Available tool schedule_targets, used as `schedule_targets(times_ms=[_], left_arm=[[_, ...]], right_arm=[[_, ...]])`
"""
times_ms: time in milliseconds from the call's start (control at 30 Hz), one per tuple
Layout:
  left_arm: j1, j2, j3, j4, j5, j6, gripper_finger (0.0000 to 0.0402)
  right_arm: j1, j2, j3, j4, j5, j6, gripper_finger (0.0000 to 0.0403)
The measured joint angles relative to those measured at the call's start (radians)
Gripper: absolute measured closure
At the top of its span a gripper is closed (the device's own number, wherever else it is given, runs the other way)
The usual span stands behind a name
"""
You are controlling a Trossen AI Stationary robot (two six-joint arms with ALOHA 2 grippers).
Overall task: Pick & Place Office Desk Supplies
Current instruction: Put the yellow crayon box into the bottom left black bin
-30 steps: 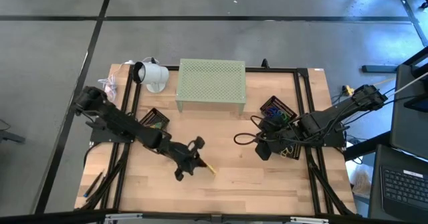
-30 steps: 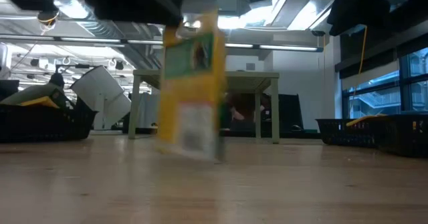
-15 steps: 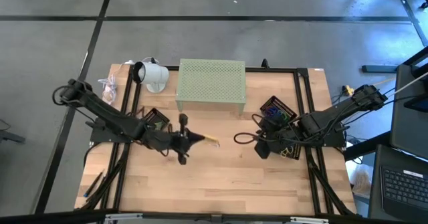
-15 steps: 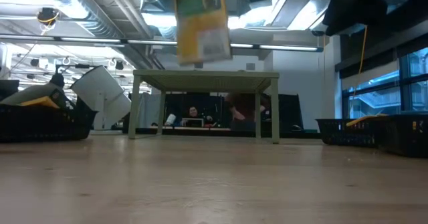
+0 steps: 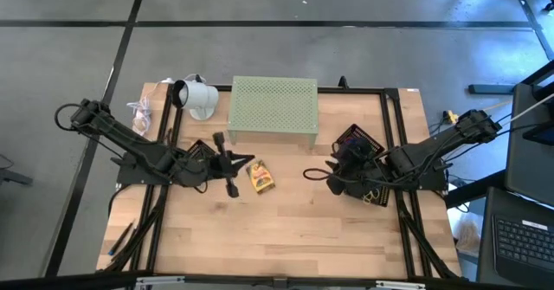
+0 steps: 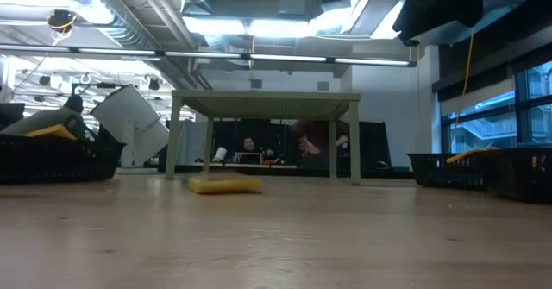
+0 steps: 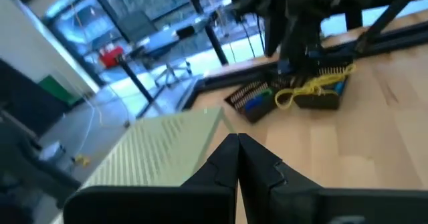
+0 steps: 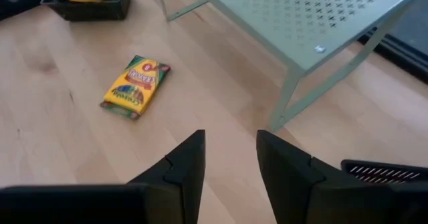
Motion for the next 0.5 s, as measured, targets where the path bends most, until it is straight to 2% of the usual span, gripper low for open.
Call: schedule_targets(times_ms=[133,233,300,500], left_arm=[[0.0,-0.028,0.0,-0.147,0.063,-0.141,0.0401],[0.003,-0.02,0.0,-0.256,0.236,-0.202,0.0401],[0.004,0.01,0.0,-0.286,0.316,-0.237,0.0398],[0.002,0.147,0.0,-0.286,0.374,-0.248,0.0361]], right_arm=[[-0.001,0.0,0.0,0.0,0.014,-0.001,0.0265],[-0.001,0.0,0.0,0.0,0.014,-0.001,0.0265],[-0.001,0.0,0.0,0.0,0.014,0.0,0.0265],[-0.001,0.0,0.0,0.014,0.017,-0.001,0.0265]])
